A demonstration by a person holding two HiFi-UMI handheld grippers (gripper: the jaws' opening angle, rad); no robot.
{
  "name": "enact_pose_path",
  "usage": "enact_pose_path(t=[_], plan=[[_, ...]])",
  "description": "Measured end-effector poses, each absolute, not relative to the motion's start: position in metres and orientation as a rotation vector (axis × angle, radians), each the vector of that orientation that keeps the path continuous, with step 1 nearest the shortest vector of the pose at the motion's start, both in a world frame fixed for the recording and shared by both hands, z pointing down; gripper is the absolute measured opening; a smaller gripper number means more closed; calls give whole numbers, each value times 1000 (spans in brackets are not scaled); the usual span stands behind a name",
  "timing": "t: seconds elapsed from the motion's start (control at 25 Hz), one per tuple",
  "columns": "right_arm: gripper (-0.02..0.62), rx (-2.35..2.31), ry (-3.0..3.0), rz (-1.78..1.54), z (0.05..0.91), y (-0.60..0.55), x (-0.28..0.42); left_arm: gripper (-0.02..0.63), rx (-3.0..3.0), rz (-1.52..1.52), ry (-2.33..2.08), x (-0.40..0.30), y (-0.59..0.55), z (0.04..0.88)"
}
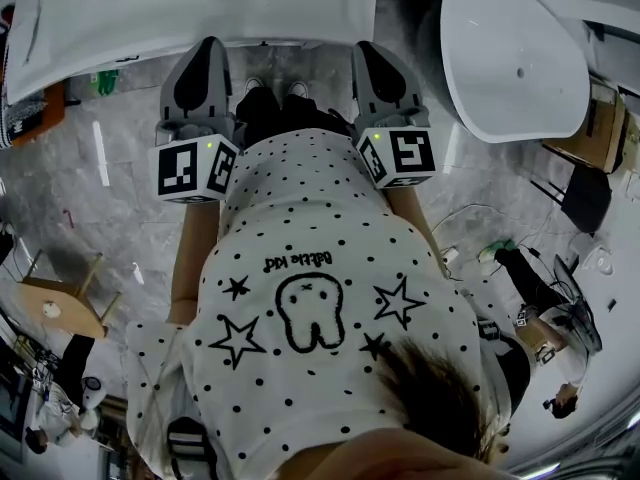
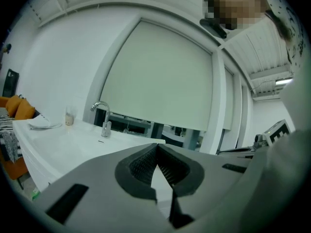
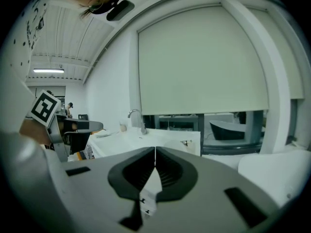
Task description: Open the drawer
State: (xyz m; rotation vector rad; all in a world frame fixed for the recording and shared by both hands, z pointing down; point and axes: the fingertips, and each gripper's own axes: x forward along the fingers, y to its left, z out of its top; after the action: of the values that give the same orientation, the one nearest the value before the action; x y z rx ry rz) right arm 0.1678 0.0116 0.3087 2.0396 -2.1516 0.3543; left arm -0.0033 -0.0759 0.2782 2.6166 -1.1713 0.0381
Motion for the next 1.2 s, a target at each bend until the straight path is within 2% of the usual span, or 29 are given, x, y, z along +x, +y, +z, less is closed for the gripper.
enact_pose_path(t=[0.84,1.2], plan=[[14,2065,-2133,330,304,11,172,5,2639,75,-1152,0,-75,279],[14,1775,-2165,118,304,3,123,5,2629,79,-1114,11,-68,281]])
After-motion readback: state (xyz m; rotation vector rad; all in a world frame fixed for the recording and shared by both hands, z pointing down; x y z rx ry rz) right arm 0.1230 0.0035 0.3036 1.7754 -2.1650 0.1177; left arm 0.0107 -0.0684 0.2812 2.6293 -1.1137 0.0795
